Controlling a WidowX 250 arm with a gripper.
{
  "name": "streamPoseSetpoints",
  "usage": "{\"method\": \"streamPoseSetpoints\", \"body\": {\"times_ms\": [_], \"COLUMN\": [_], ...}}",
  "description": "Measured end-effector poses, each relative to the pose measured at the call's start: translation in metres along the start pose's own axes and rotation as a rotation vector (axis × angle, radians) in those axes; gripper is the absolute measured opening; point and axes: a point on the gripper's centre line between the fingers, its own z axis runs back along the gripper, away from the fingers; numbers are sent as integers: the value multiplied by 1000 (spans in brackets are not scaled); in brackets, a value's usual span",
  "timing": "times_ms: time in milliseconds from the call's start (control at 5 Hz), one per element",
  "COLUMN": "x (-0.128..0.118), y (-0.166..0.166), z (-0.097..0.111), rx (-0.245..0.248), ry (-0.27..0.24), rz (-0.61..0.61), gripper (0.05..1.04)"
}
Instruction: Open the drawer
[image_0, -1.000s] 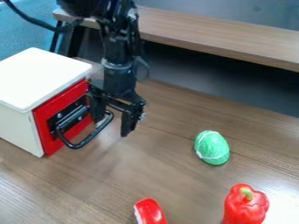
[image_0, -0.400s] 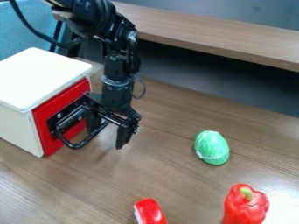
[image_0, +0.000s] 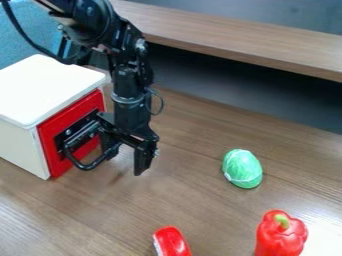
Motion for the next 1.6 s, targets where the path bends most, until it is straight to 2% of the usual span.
{"method": "streamPoseSetpoints", "body": {"times_ms": [200, 400, 600, 1600], "x": [3, 3, 4, -2], "y": [-21, -49, -68, -112], "z": [2, 3, 9, 9], "rx": [-59, -76, -84, -98], "ry": [-30, -37, -61, -55], "rz": [-73, -149, -193, -287], "gripper": [999, 999, 999, 999]}}
